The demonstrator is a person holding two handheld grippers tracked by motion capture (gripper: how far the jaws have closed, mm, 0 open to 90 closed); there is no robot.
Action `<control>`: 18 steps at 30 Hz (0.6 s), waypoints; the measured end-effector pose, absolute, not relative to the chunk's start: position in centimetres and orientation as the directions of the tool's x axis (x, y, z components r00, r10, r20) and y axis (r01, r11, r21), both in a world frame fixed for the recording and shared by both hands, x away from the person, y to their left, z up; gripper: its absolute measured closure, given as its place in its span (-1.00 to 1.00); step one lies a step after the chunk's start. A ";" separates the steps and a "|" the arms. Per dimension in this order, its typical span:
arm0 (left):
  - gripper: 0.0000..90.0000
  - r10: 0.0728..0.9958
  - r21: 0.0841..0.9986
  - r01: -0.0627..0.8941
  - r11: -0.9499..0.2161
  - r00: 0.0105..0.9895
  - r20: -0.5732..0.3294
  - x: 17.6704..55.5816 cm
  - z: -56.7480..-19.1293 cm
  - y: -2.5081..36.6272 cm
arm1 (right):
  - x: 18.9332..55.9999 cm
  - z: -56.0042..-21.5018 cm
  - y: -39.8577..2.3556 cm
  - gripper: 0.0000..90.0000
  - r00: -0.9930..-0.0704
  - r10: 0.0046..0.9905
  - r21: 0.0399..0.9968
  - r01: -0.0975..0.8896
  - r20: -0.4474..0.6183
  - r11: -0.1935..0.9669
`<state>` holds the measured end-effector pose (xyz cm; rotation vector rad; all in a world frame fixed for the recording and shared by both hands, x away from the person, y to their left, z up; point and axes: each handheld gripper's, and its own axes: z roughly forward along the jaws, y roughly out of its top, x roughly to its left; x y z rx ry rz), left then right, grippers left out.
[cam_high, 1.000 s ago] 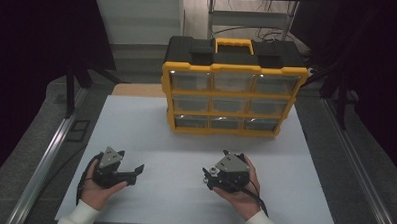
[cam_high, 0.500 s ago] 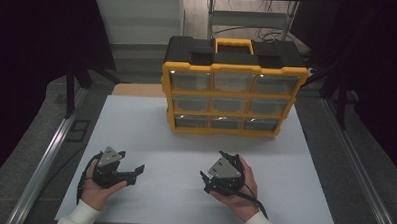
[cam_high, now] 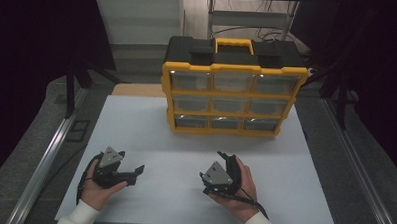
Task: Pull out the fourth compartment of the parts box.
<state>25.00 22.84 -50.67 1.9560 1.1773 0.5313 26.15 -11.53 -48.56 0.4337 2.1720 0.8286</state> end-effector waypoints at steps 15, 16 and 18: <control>-0.69 0.872 0.786 0.549 -0.283 0.488 -0.027 25.0 -50.8 22.7 | 25.8 -48.8 -11.2 -0.66 -0.623 0.484 0.623 -0.007 -0.615 0.783; -0.69 0.872 0.784 0.551 -0.285 0.489 -0.026 25.0 -50.8 22.7 | 25.7 -48.8 -11.1 -0.66 -0.618 0.480 0.619 -0.014 -0.623 0.786; -0.69 0.871 0.784 0.551 -0.288 0.490 -0.024 25.0 -50.8 22.7 | 25.7 -48.8 -11.1 -0.66 -0.611 0.471 0.609 -0.023 -0.637 0.793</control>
